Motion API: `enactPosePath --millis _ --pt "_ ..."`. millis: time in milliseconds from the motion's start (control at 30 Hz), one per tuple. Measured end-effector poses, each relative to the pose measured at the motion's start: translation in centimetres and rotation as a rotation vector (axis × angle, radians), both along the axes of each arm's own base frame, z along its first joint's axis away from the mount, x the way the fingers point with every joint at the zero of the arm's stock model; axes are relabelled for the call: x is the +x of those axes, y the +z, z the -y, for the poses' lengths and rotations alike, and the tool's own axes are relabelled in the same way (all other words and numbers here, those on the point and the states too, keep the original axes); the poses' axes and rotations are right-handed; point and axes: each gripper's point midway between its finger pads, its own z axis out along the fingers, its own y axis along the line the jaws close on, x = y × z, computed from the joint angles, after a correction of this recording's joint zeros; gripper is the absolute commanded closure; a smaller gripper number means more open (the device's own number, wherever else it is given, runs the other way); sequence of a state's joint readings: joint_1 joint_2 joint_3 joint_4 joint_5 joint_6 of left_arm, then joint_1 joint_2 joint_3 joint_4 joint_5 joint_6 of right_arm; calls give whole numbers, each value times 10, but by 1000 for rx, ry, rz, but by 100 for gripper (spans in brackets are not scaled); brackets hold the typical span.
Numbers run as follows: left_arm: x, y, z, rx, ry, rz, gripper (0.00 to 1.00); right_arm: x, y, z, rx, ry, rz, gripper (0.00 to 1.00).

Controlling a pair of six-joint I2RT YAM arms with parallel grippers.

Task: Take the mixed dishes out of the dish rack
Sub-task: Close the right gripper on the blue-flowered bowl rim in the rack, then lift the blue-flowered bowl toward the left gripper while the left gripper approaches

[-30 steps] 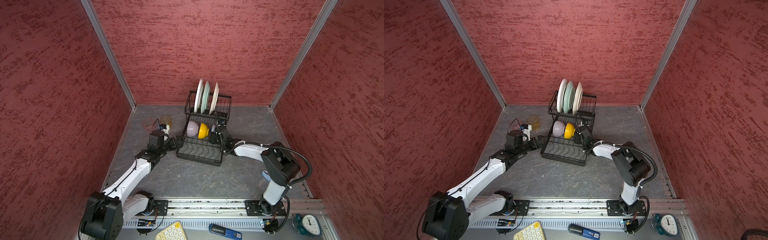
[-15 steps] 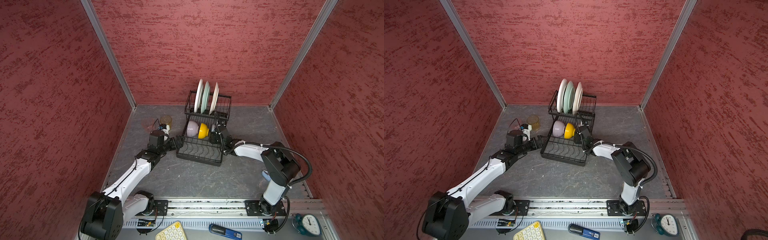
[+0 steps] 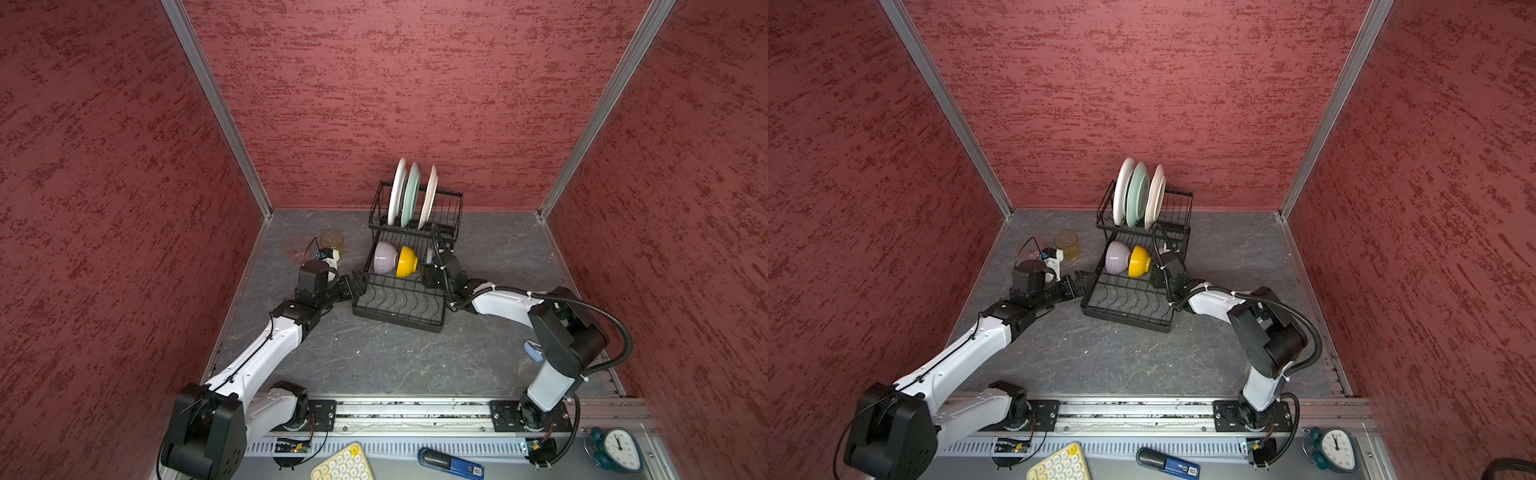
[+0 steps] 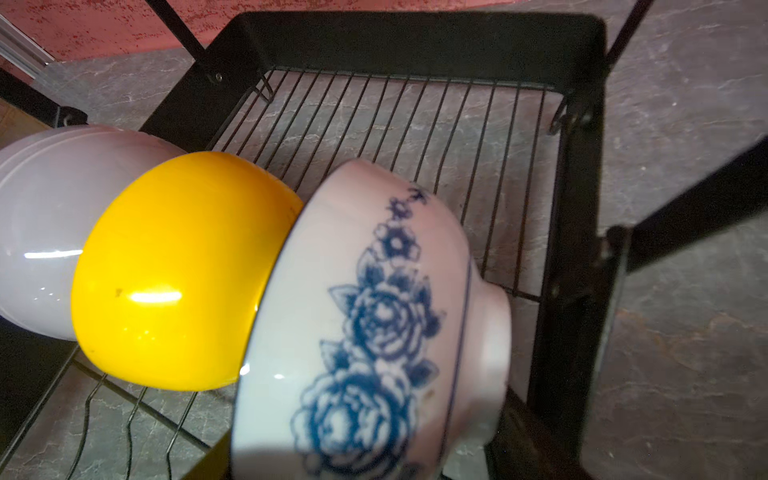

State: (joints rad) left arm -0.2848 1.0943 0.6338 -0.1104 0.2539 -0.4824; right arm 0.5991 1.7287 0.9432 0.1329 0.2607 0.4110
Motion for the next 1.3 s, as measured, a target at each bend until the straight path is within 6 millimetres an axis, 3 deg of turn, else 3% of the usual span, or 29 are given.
enactPosePath --millis 333,667,967,1300 --pt "0 0 0 0 0 0 1 -4 7 6 -3 -12 12 47" --pt "0 0 1 -2 -4 -1 1 -22 9 12 40 -10 -14 48" --pt "-1 1 3 -10 -12 -2 0 -36 48 5 195 13 23 48" --pt "-1 6 8 -33 -38 13 1 -57 75 -9 380 81 10 48"
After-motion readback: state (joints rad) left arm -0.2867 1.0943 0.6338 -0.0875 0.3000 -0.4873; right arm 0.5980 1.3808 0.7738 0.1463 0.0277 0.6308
